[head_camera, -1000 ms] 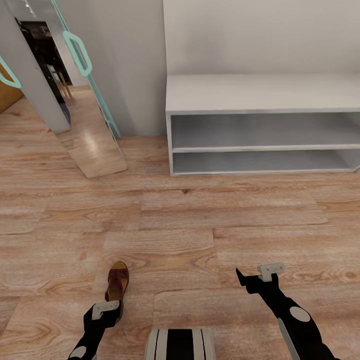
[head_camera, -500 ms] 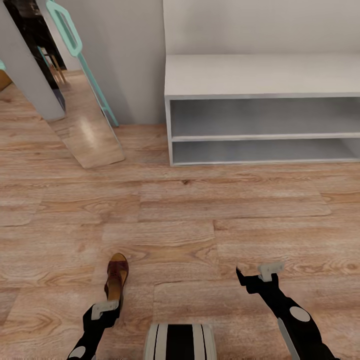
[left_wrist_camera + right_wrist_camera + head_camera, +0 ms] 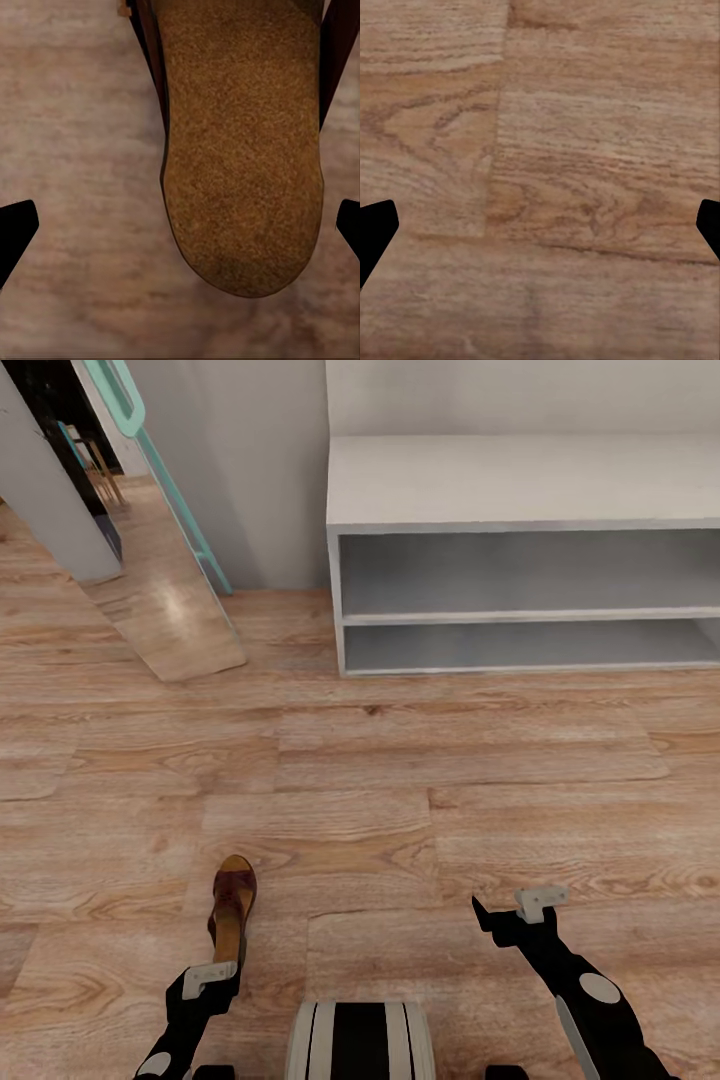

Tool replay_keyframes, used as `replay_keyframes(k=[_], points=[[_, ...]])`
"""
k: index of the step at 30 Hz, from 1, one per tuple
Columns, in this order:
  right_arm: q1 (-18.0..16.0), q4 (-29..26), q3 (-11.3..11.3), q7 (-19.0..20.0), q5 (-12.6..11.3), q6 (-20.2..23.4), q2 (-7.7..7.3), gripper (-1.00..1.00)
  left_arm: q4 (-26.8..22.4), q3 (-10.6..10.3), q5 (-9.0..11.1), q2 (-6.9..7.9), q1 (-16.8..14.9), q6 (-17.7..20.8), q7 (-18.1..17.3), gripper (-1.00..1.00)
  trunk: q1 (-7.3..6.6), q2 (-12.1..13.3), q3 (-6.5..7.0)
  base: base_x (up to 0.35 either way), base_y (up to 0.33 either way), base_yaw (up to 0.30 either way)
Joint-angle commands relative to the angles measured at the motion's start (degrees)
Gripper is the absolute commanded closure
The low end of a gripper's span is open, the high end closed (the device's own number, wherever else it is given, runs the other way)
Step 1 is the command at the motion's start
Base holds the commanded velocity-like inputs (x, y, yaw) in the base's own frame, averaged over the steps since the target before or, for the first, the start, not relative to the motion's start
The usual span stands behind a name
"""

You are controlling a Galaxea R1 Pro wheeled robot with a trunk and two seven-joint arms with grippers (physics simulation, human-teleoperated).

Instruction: Pick up the two gym shoes and the two sandals from the corridor floor and place them onto the hallstand (shoe rack) in the corridor, making sure they are on the rack and not on the floor. Arrange them so the two gym shoes are next to each other and the two sandals are next to each other.

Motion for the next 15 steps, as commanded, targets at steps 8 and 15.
replay_keyframes(k=[8, 15], points=[[0.0, -0.1, -0.1, 0.3, 0.1, 0.3, 0.01, -1.00, 0.0, -0.2, 0.4, -0.12, 0.0, -0.2, 0.0, -1.00, -0.01, 0.0, -0.72, 0.000, 0.000, 0.000], [0.0, -0.1, -0.1, 0.3, 0.1, 0.3, 0.01, -1.00, 0.0, -0.2, 0.4, -0.16, 0.0, -0.2, 0.0, -1.00, 0.12, -0.1, -2.17, 0.000, 0.000, 0.000]])
